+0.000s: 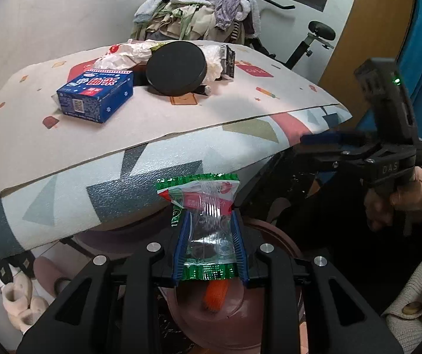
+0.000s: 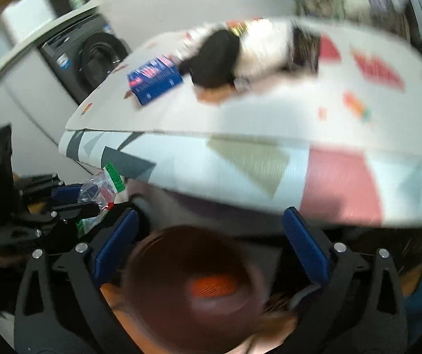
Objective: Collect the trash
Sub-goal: 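Carry both items over the brown bin and open both grippers to drop them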
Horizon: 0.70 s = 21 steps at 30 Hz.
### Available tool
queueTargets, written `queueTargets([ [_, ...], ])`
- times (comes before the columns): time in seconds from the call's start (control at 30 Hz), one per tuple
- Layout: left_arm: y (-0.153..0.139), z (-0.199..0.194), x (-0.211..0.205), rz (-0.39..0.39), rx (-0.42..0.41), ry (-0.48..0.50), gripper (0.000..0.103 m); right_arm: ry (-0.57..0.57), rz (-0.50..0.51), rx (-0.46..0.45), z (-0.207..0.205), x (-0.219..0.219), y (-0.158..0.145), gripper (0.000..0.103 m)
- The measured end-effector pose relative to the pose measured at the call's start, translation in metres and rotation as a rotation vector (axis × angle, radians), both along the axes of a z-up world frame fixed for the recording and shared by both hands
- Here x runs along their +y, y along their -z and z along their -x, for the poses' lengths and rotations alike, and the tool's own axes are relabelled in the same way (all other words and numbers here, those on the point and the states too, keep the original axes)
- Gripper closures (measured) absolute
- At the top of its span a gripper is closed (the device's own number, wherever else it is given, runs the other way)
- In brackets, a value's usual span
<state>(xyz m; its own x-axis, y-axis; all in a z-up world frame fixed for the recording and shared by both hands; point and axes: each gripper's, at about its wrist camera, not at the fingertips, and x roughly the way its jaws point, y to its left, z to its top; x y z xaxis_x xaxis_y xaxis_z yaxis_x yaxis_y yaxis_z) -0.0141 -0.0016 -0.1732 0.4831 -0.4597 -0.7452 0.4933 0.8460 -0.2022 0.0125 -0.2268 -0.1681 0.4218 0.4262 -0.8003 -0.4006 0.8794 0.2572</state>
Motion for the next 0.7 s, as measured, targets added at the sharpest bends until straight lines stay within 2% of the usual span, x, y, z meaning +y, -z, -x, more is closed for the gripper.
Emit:
queueTargets([
  [0.13, 0.006, 0.000, -0.006, 0.006, 0.016, 0.029, 0.076, -0.078, 0.117, -0.211, 0.007, 0.003, -0.015, 0.006],
  [0.2, 0.011, 0.001, -0.013, -0.007, 0.025, 0.054, 0.076, -0.090, 0.157, -0.278, 0.011, -0.002, -0.014, 0.006],
  [0.43, 0.023, 0.006, -0.037, -0.064, 0.039, 0.152, 0.076, -0.072, 0.174, -0.300, 0.012, -0.003, -0.006, 0.006],
  [0.57, 0.029, 0.004, -0.040, -0.058, 0.061, 0.164, 0.076, -0.070, 0.178, -0.295, 0.011, 0.003, -0.001, 0.006],
  [0.7, 0.030, 0.003, -0.041, -0.053, 0.070, 0.168, 0.075, -0.018, 0.155, -0.291, 0.006, -0.005, -0.002, 0.006],
])
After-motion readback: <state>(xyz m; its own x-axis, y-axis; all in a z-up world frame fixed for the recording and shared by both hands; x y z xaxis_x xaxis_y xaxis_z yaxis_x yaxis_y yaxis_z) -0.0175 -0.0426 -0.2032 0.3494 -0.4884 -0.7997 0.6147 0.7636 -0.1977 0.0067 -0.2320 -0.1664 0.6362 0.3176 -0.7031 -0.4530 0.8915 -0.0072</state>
